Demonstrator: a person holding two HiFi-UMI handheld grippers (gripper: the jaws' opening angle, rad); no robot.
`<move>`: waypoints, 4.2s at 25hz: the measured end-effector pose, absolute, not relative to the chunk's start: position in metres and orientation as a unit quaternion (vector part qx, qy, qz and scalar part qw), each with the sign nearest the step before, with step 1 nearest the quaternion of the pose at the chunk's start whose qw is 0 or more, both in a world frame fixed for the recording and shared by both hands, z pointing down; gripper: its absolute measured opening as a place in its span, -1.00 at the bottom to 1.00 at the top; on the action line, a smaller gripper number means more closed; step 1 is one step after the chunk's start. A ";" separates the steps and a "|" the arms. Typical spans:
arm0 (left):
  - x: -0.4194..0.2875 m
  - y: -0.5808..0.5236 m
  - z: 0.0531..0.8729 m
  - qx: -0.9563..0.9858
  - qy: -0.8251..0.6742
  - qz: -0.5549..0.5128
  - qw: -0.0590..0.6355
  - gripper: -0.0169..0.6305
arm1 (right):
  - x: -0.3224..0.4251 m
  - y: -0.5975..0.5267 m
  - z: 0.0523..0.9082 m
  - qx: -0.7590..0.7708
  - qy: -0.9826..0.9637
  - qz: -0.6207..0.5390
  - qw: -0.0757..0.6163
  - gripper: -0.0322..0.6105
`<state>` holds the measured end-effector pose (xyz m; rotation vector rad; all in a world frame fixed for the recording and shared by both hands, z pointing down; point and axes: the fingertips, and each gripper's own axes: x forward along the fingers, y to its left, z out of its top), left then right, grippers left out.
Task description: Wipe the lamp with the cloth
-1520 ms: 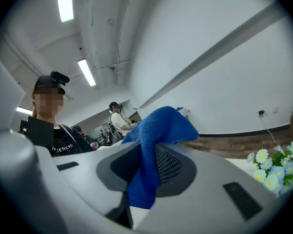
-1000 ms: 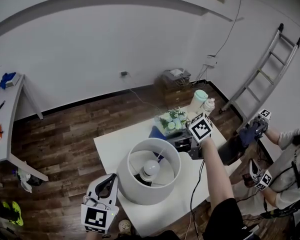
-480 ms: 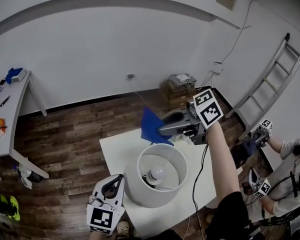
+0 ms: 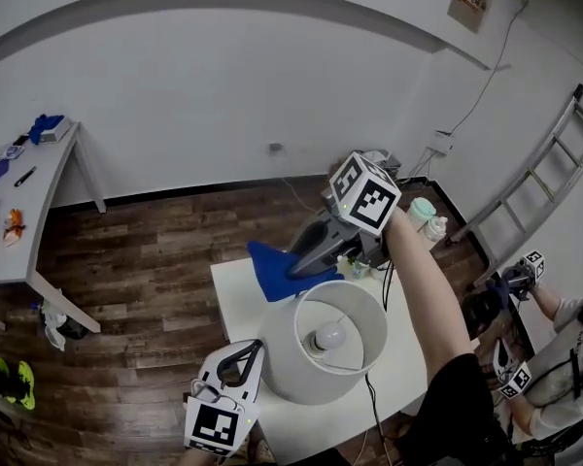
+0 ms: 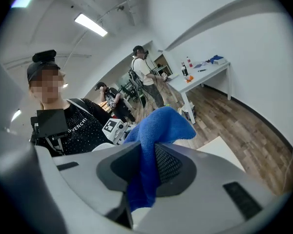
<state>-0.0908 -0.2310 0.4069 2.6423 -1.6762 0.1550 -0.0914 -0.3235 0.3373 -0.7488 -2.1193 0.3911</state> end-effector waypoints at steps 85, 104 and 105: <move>-0.114 -0.151 0.482 0.834 -0.538 0.099 0.071 -0.92 | -0.057 -0.202 0.543 0.460 -0.696 -0.476 0.279 -0.66; -0.080 -0.166 0.461 0.857 -0.503 0.096 0.059 -0.92 | -0.055 -0.238 0.617 0.402 -0.733 -0.351 0.421 -0.66; -0.084 -0.164 0.465 0.854 -0.508 0.097 0.063 -0.92 | -0.059 -0.233 0.625 0.383 -0.741 -0.342 0.433 -0.66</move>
